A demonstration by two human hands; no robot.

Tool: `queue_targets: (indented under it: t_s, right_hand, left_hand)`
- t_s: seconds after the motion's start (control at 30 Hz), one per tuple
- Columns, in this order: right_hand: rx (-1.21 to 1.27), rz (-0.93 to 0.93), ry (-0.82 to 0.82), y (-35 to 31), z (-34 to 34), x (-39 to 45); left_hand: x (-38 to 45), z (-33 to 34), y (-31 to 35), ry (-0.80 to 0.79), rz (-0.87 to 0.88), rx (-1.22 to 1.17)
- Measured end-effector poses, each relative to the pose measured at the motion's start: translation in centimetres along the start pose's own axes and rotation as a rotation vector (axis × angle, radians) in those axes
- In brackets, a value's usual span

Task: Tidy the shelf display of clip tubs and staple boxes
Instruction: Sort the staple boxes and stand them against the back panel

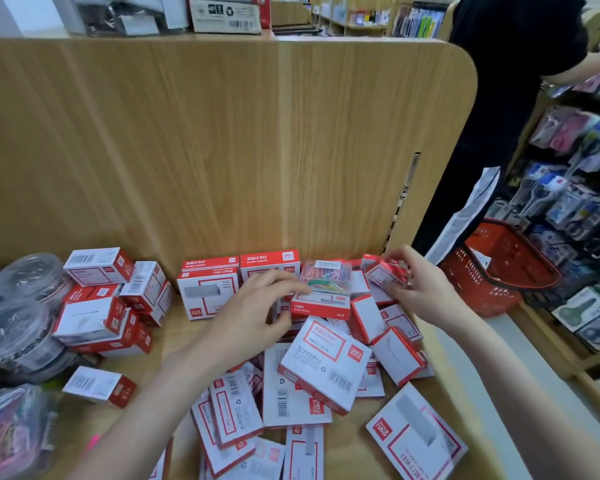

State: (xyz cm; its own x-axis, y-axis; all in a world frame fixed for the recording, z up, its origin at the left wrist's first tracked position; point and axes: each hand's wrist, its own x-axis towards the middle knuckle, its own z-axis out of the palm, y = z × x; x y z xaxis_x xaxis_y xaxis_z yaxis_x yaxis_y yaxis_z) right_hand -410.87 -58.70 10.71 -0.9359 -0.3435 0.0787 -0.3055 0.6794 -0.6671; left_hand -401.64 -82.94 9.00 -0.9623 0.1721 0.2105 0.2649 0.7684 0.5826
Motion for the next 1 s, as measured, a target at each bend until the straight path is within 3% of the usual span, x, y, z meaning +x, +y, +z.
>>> queue_targets:
  t_s: [0.2, 0.33, 0.4, 0.5, 0.63, 0.77, 0.87, 1.0]
  right_hand:
    - [0.535, 0.209, 0.028, 1.5, -1.0, 0.4]
    - [0.596, 0.295, -0.04, 2.0, -0.5, -0.1]
    - [0.575, 0.277, -0.063, 2.1, -0.4, -0.3]
    - [0.488, 0.189, -0.057, 2.2, -0.6, -0.5]
    - [0.332, -0.003, 0.008, 1.3, -1.4, -0.5]
    - [0.269, -0.115, 0.03, 0.8, -1.0, -0.1]
    - [0.374, -0.069, 0.1, 1.1, -1.0, 0.0]
    - [0.598, 0.025, 0.141, 1.7, -1.8, -0.1]
  left_hand:
    - [0.0, 0.1, 0.3, -0.008, -0.011, 0.001]
    - [0.1, -0.5, 0.8, -0.001, -0.014, -0.102]
    - [0.7, -1.0, 1.1, 0.067, 0.013, -0.162]
    - [2.4, -1.5, 1.7, 0.081, 0.07, -0.067]
    - [5.0, -1.1, 2.4, -0.046, 0.119, 0.158]
    - [6.4, -0.4, 3.3, -0.227, 0.032, 0.342]
    - [6.9, -0.4, 3.4, -0.269, 0.01, 0.395]
    - [6.9, -0.7, 3.0, -0.189, 0.015, 0.307]
